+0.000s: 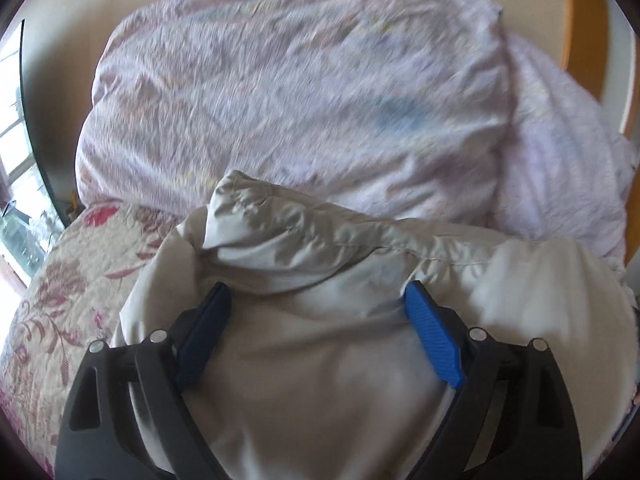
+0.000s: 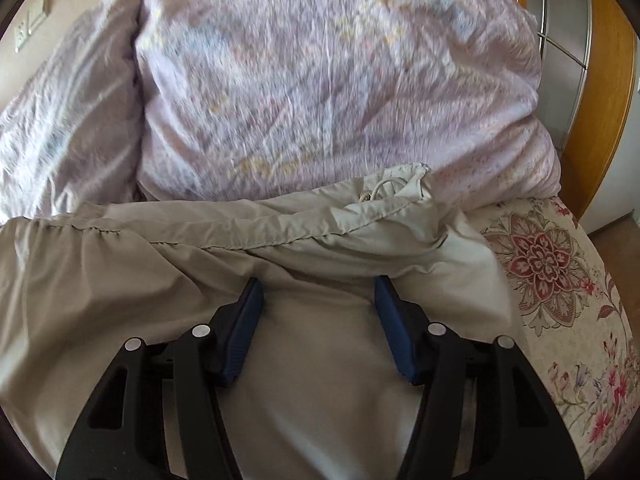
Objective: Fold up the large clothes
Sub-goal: 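Grasp the folded jacket edge with the left tool while the right tool grasps beside it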
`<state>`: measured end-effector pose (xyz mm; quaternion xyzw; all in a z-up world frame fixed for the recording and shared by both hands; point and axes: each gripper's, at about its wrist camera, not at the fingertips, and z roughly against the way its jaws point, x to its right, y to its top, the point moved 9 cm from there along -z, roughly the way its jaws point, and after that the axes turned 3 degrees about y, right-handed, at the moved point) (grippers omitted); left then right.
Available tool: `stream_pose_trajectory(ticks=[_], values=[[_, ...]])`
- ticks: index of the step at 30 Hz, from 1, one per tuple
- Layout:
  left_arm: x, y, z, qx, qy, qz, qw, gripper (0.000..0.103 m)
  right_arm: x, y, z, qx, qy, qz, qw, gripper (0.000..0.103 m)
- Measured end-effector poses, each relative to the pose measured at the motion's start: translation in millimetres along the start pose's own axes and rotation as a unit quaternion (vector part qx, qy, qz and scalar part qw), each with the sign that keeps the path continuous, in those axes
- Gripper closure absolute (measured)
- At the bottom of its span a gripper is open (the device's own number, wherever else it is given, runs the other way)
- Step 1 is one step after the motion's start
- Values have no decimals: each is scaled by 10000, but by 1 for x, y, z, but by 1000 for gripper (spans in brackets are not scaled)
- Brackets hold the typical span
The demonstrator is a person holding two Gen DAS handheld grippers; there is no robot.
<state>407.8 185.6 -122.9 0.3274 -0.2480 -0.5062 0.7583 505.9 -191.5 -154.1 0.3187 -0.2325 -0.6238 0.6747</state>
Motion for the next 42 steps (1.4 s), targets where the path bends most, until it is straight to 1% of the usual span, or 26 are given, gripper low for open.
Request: stream_pose_trajectory(ticks=[2, 6, 10, 14, 19, 23, 31, 36, 39, 42], values=[[-2, 0, -10, -73, 107, 31, 9999, 14, 0, -1, -10, -101, -70, -17, 9999, 43], [-3, 1, -27, -180, 271, -7, 9995, 10, 1, 0, -28, -263, -210, -44, 9994, 42], [-4, 4, -44, -318, 309, 77, 9990, 5, 3, 3, -42, -377, -319, -60, 9988, 41], [-6, 6, -60, -434, 253, 215, 9985, 2, 5, 5, -56, -474, -389, -95, 9981, 40], [-6, 6, -72, -442, 211, 275, 9984, 2, 9, 8, -66, -455, -376, -172, 9981, 38], [-3, 4, -80, -468, 200, 263, 9984, 2, 12, 9, -71, -447, -461, -149, 9978, 38], [-1, -2, -90, -625, 119, 291, 9975, 2, 12, 6, -78, -475, -567, -104, 9972, 36], [-1, 0, -99, -689, 108, 339, 9970, 2, 17, 6, -84, -429, -632, -112, 9970, 33], [3, 2, -99, -690, 162, 308, 9970, 2, 20, 9, -84, -361, -711, -118, 9967, 32], [-2, 4, -86, -670, 448, 141, 9966, 2, 23, 10, -70, -264, -920, -64, 9954, 32]])
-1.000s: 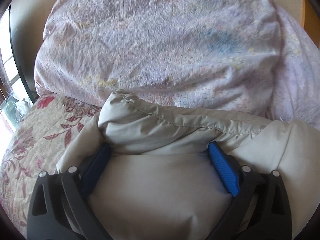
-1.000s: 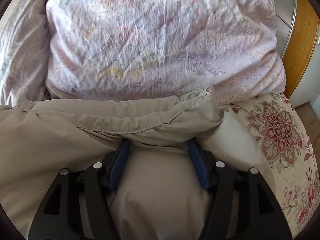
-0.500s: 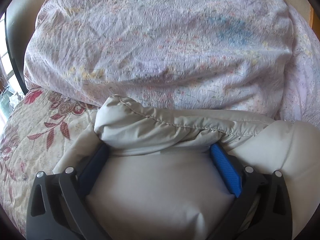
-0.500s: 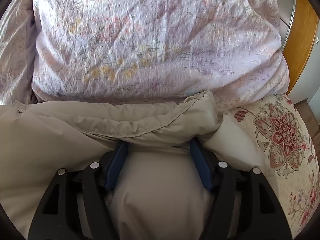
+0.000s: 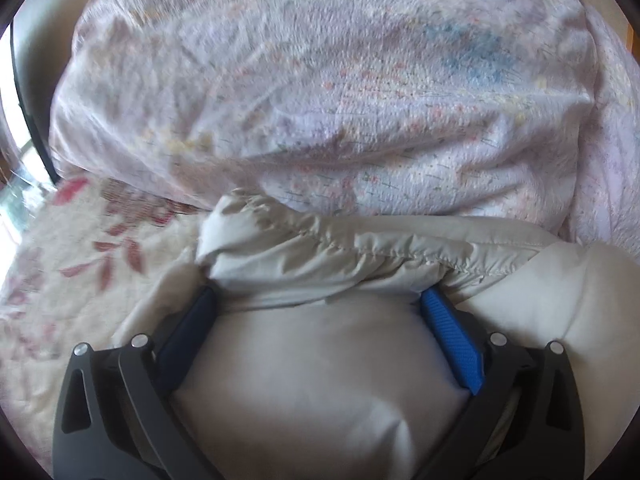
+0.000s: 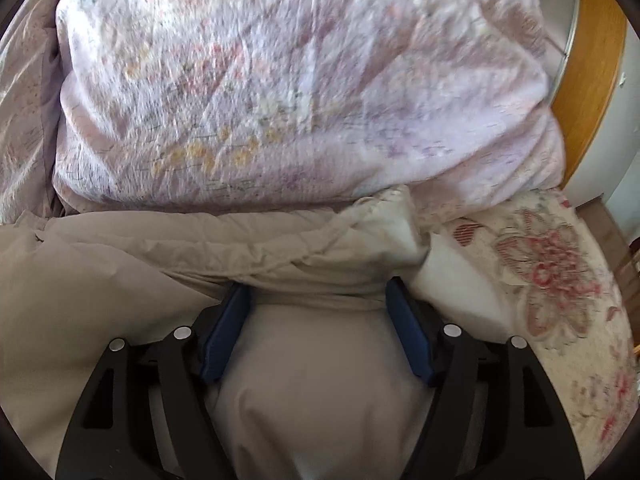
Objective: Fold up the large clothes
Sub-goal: 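Grasp the folded jacket edge with the left tool while the right tool grasps beside it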
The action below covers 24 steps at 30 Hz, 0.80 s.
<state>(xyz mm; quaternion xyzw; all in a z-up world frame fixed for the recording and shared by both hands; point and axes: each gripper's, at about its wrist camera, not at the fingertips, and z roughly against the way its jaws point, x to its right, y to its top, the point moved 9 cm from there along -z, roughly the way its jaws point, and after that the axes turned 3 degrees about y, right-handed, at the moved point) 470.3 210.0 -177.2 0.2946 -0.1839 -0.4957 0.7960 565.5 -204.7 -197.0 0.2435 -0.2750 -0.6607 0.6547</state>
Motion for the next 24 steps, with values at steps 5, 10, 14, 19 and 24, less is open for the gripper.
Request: stream_pose_trajectory(ticks=[5, 10, 14, 19, 24], values=[[5, 1, 56, 466, -387, -107, 9981, 3, -24, -1, 57, 424, 1026, -184, 9936, 33], [0, 0, 60, 529, -11, -246, 9983, 2, -57, -5, 65, 412, 990, 258, 9939, 33], [-32, -8, 35, 286, 258, -7, 9993, 2, -52, -19, 39, 211, 668, 312, 9971, 27], [-33, -10, 26, 252, 51, 111, 9996, 2, -45, -18, 23, 230, 669, 252, 9972, 23], [-28, -10, 19, 272, 131, 32, 9995, 2, -44, -20, 14, 195, 710, 202, 9971, 21]])
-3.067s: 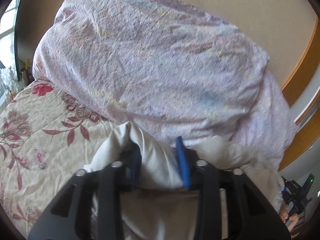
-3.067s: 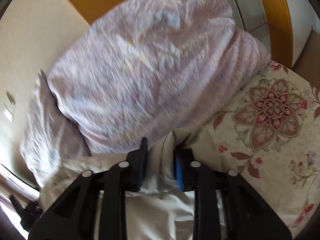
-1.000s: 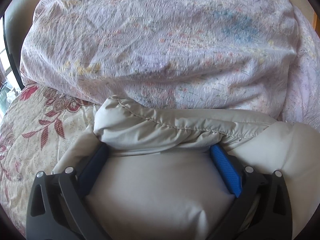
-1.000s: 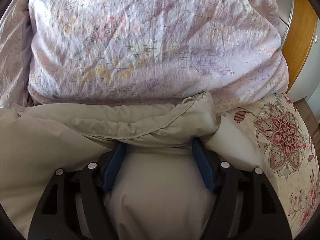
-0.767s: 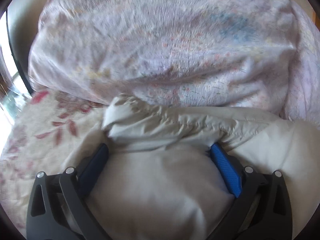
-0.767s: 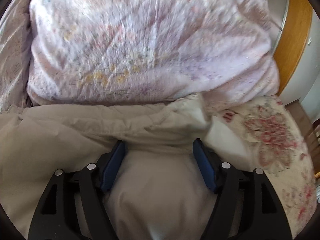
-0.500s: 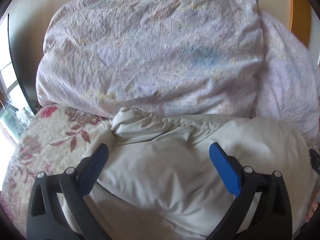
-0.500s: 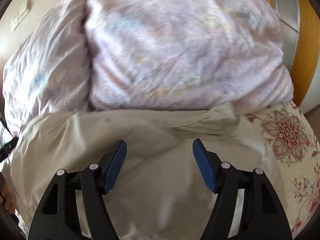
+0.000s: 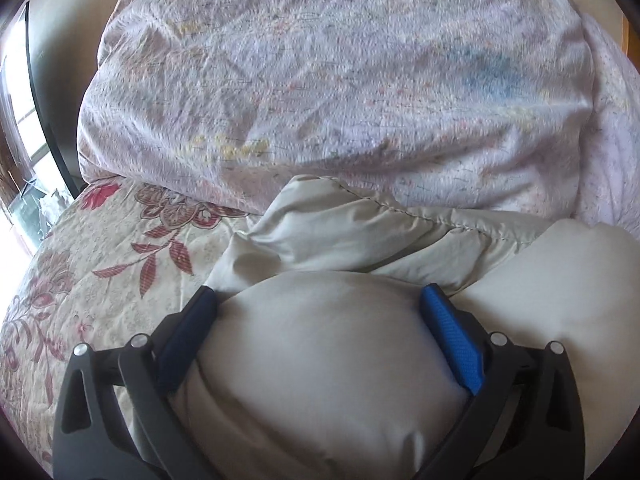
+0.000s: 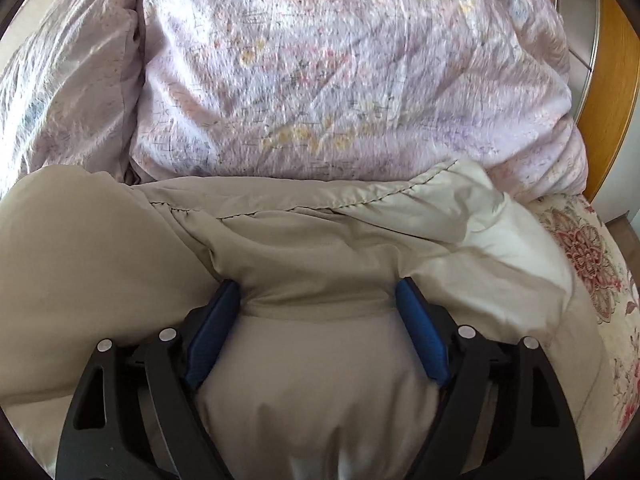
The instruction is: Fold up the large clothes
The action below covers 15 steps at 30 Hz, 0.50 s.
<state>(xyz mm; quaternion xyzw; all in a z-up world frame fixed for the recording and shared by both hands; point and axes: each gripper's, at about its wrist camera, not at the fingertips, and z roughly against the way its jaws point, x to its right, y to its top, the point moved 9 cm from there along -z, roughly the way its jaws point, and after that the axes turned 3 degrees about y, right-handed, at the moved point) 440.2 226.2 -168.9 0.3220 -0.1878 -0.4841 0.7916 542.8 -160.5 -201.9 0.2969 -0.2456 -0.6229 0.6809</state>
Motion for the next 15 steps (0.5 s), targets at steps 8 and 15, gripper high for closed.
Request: stream_pose_trajectory(ticks=[8, 15], values=[[13, -2, -8, -106, 365, -229, 9990, 2, -8, -1, -19, -161, -168, 115, 9997, 19], [16, -1, -23, -305, 221, -184, 9991, 2, -18, 0, -31, -233, -209, 151, 9994, 17]])
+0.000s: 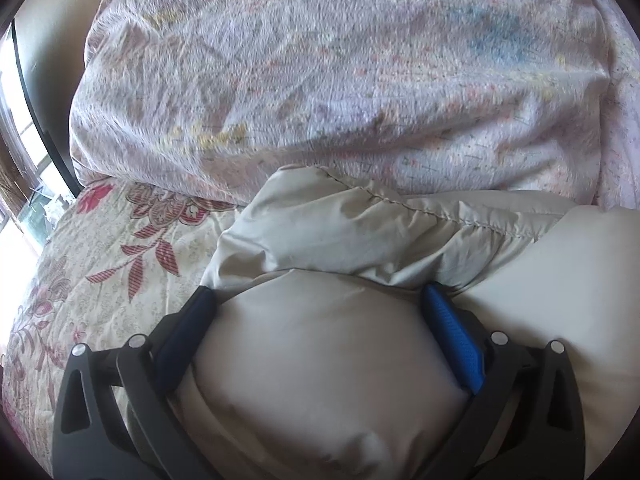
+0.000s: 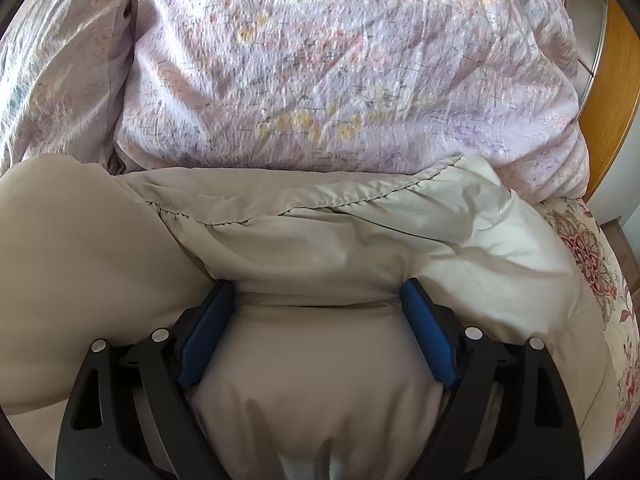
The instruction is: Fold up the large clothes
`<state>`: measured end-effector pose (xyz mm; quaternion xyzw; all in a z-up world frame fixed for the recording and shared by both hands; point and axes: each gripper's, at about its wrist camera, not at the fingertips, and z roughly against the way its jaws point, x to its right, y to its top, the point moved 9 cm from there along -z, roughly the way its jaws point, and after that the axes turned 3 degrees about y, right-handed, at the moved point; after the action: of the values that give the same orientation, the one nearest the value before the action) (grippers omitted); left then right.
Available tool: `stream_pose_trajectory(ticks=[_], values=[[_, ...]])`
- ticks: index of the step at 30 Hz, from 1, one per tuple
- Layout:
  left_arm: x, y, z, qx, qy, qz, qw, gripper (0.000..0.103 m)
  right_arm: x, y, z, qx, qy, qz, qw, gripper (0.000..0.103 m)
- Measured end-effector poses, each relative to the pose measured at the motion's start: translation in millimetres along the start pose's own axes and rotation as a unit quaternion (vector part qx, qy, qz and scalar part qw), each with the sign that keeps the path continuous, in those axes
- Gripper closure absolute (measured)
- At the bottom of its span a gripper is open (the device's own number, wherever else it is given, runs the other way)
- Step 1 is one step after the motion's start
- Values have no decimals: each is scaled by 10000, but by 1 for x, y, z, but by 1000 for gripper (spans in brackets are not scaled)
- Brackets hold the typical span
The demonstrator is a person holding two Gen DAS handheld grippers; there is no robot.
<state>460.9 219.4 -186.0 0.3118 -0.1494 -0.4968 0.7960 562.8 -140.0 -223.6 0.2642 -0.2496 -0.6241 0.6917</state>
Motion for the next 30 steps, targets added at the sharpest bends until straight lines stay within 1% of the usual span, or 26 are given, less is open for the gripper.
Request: stream_pose_trajectory(ticks=[4, 5, 7, 9, 10, 11, 12, 13, 15, 17, 18, 20, 21, 22, 25, 26, 27, 28, 30], values=[[-5, 1, -9, -36, -129, 102, 9999, 2, 2, 3, -2, 26, 85, -76, 9999, 17], [-12, 5, -15, -31, -139, 119, 9998, 2, 5, 6, -3, 39, 97, -92, 9999, 17], [-15, 4, -13, 1, -116, 143, 9998, 2, 8, 9, -4, 93, 128, -141, 9998, 17], [-21, 0, -7, 35, 17, 155, 9999, 2, 10, 9, -2, 141, 137, -198, 9996, 17], [-24, -3, 2, 68, 108, 117, 9999, 2, 13, 9, 2, 189, 105, -227, 9995, 17], [-25, -7, 12, 106, 97, 94, 9999, 3, 16, 7, 8, 223, 55, -257, 9994, 18], [-26, -11, 24, 173, 1, 67, 9998, 6, 24, 4, 21, 340, -42, -353, 9988, 18], [-29, -18, 44, 282, -206, 30, 9994, 6, 30, 1, 33, 440, -39, -462, 9980, 18], [-35, -27, 76, 450, -462, -3, 9979, 6, 49, -8, 66, 608, 75, -836, 9946, 18], [-50, -37, 109, 585, -648, 39, 9962, 6, 81, -23, 98, 613, 157, -1370, 9886, 18], [-59, -43, 121, 569, -771, 120, 9953, 6, 101, -35, 114, 557, 259, -1727, 9831, 18], [-76, -55, 132, 418, -975, 312, 9939, 6, 125, -59, 135, 461, 473, -2230, 9726, 18], [-82, -60, 133, 323, -1054, 422, 9930, 6, 135, -71, 140, 347, 592, -2458, 9669, 20], [-84, -68, 136, 230, -1145, 539, 9917, 6, 136, -80, 144, 266, 686, -2606, 9627, 22], [-91, -92, 134, -153, -1554, 1031, 9823, 7, 142, -112, 144, -69, 1161, -3038, 9456, 26], [-87, -98, 134, -208, -1599, 1098, 9808, 7, 141, -121, 143, -170, 1348, -3155, 9392, 26], [-85, -106, 134, -295, -1688, 1191, 9780, 9, 137, -128, 140, -258, 1567, -3276, 9314, 28], [-81, -113, 132, -410, -1774, 1296, 9747, 10, 132, -129, 142, -302, 1687, -3338, 9269, 28], [-77, -125, 130, -545, -1902, 1508, 9685, 11, 123, -138, 138, -439, 2058, -3474, 9138, 29]])
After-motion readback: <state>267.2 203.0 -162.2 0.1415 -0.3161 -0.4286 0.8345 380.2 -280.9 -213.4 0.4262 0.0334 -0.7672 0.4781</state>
